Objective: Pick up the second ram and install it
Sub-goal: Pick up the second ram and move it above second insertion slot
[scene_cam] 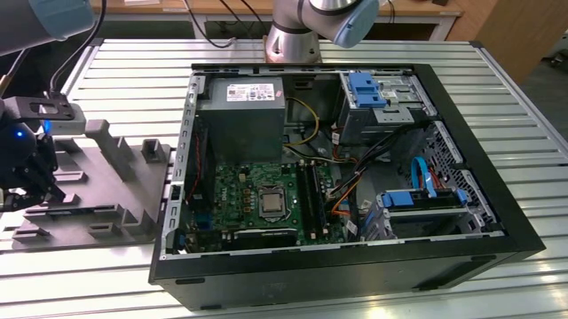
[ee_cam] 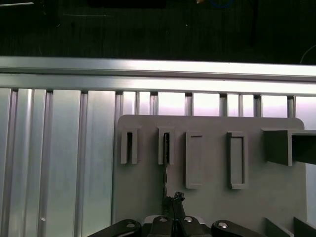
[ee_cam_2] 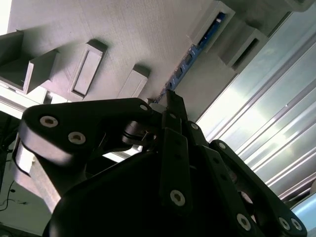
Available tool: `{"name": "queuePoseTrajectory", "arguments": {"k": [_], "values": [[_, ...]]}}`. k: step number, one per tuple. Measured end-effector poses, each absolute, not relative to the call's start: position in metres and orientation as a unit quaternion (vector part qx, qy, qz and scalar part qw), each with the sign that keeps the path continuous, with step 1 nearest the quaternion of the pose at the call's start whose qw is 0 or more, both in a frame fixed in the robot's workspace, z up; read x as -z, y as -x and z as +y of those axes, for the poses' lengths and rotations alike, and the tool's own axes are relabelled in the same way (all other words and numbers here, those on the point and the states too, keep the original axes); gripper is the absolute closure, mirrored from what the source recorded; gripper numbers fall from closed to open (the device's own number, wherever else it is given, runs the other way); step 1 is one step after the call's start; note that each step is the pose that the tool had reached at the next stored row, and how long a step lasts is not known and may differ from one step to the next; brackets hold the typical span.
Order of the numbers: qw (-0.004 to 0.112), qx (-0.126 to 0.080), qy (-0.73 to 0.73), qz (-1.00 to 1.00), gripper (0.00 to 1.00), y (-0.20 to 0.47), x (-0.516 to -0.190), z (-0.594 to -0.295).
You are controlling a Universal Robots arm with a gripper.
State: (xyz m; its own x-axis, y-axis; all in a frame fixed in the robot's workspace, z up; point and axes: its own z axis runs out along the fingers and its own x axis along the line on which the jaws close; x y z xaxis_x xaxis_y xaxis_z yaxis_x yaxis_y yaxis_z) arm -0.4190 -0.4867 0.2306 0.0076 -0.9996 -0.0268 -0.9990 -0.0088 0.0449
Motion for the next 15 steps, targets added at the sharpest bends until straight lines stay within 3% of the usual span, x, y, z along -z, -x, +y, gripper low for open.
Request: {"name": "queuePoseTrajectory", "arguments": {"k": [15], "values": [[0.007,0.025,-0.71,-0.704,0.9,0.4207,-0.2231,-0.4877]]}}
